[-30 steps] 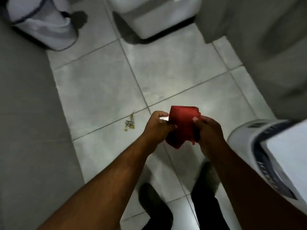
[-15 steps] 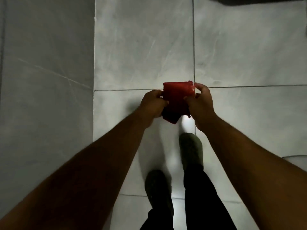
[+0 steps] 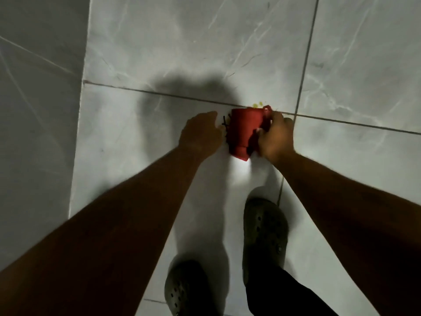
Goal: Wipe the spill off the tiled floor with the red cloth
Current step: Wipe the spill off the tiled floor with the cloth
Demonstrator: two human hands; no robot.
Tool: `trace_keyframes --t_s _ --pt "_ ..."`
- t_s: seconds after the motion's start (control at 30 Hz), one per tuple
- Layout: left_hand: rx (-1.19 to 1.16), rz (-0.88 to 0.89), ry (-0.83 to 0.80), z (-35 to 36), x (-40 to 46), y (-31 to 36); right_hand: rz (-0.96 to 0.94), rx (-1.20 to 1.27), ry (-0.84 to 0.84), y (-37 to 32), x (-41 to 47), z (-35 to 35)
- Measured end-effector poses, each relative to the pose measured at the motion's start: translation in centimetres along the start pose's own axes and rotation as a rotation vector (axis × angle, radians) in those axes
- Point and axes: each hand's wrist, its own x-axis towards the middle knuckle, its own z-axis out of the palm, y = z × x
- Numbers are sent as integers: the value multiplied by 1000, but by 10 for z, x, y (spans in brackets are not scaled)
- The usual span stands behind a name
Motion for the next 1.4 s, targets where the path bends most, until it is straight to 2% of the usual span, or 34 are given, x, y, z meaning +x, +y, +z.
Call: trace_keyframes --t_s 0.1,0.17,0.23,0.3,0.5,0.6,0.73,0.87,0.97,1.1,1.23,1.3,1.4 --pt "328 117 115 1 3 -43 -184 -317 129 10 -11 17" --pt "435 137 125 1 4 -66 -328 -450 57 10 -16 30" --pt "481 128 125 4 8 -84 -405 -561 -65 11 -15 44" --pt "513 127 140 9 13 -98 -405 -613 -144 16 -12 56" --pt "469 54 170 22 24 -136 -411 -707 -156 60 -1 32" --pt "491 68 199 27 24 -149 -306 -647 -64 52 16 23" --pt "476 102 247 35 27 -161 -246 -551 23 9 39 53" --pt "406 109 299 39 30 -173 -494 -572 -72 2 24 78" --pt "354 116 326 40 31 -178 -613 -622 -173 37 11 51" --pt "338 134 383 45 30 -180 -371 -589 -97 47 27 22" --pt "351 152 432 48 32 -183 -202 -498 44 -1 40 56" --pt "369 163 450 50 32 -184 -262 -506 59 -20 42 76" --pt "384 166 464 50 32 -184 -506 -558 -34 -20 28 91"
